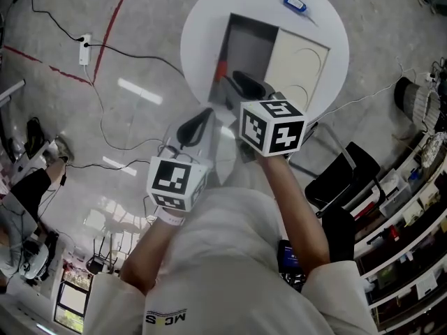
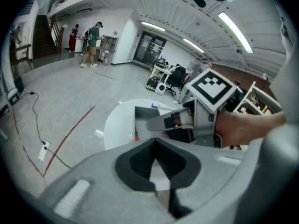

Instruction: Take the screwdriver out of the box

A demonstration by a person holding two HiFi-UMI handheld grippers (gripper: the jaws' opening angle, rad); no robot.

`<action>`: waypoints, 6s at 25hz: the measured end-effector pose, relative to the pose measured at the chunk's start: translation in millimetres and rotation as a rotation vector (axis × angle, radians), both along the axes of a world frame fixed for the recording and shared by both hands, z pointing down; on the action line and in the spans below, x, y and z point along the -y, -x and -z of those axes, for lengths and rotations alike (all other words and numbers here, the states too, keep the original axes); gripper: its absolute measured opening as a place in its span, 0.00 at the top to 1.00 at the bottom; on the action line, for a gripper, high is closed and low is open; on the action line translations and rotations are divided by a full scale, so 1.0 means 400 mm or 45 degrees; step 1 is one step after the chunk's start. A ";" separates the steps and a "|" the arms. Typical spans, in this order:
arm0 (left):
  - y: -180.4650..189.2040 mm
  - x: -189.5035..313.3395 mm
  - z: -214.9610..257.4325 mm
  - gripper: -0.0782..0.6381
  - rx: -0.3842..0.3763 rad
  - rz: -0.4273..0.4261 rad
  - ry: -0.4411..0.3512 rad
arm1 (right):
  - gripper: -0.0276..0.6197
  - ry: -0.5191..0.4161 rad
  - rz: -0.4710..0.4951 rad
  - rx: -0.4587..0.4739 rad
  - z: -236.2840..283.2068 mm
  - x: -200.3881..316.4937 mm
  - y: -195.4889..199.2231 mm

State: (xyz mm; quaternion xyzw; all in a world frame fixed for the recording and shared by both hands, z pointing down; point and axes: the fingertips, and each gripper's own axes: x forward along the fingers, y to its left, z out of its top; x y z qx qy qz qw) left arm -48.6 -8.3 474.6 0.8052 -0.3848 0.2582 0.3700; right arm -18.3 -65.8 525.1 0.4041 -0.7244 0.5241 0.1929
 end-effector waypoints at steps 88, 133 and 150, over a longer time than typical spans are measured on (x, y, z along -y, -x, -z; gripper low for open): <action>0.087 -0.044 -0.067 0.89 -0.043 0.137 0.033 | 0.82 0.558 -0.032 0.150 -0.265 0.000 0.053; 0.080 -0.040 0.155 0.89 -0.032 0.066 -0.149 | 0.83 0.227 -0.151 0.170 0.102 -0.037 -0.003; 0.075 -0.030 0.382 0.89 -0.056 0.001 -0.305 | 0.83 -0.121 -0.206 0.234 0.448 -0.068 -0.054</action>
